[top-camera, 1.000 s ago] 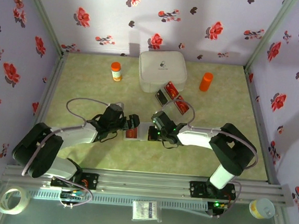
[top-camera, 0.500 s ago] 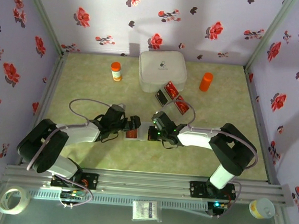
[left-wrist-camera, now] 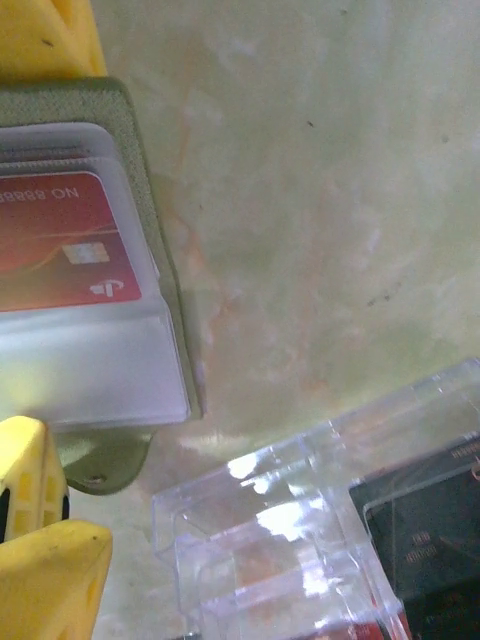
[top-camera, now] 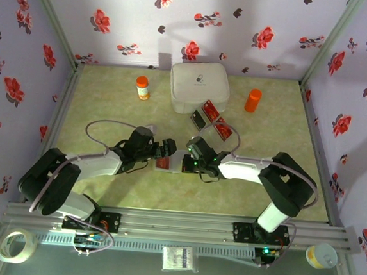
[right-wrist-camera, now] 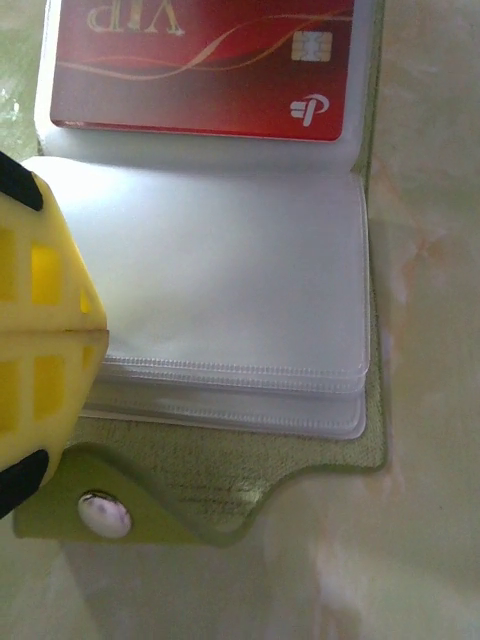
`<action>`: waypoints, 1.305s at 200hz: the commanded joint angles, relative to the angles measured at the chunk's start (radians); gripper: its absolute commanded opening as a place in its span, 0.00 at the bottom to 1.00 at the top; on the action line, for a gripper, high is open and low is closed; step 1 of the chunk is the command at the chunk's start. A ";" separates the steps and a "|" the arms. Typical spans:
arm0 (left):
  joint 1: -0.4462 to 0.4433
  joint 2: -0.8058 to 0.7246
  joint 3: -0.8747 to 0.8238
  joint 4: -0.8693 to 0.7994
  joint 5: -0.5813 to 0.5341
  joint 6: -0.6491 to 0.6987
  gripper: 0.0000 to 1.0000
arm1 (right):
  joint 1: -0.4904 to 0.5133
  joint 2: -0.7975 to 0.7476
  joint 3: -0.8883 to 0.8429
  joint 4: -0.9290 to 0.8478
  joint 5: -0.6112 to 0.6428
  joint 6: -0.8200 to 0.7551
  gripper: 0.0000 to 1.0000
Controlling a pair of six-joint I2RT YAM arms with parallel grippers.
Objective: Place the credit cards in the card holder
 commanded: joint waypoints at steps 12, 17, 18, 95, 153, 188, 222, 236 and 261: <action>-0.008 -0.023 -0.018 0.031 0.015 -0.018 1.00 | -0.030 -0.121 0.053 -0.134 0.059 -0.045 0.03; -0.007 -0.023 -0.019 0.033 0.015 -0.021 1.00 | -0.035 -0.131 0.056 -0.147 0.065 -0.047 0.04; -0.007 -0.023 -0.018 0.033 0.015 -0.020 1.00 | -0.036 -0.134 0.056 -0.148 0.067 -0.046 0.04; -0.007 -0.036 -0.036 0.042 0.014 -0.027 1.00 | -0.074 -0.083 0.087 -0.198 0.065 -0.092 0.37; -0.007 -0.049 -0.044 0.039 0.008 -0.034 1.00 | -0.076 0.001 0.124 -0.201 0.071 -0.111 0.38; -0.008 -0.052 -0.044 0.035 0.008 -0.031 1.00 | -0.085 0.019 0.118 -0.201 0.075 -0.115 0.19; -0.007 -0.062 -0.045 0.036 0.010 -0.035 1.00 | -0.094 0.016 0.107 -0.180 0.049 -0.110 0.00; -0.009 -0.073 -0.046 0.036 0.012 -0.039 1.00 | -0.095 0.014 0.100 -0.146 0.017 -0.103 0.00; -0.024 -0.100 -0.041 0.036 0.012 -0.051 1.00 | -0.095 0.010 0.084 -0.070 -0.045 -0.079 0.00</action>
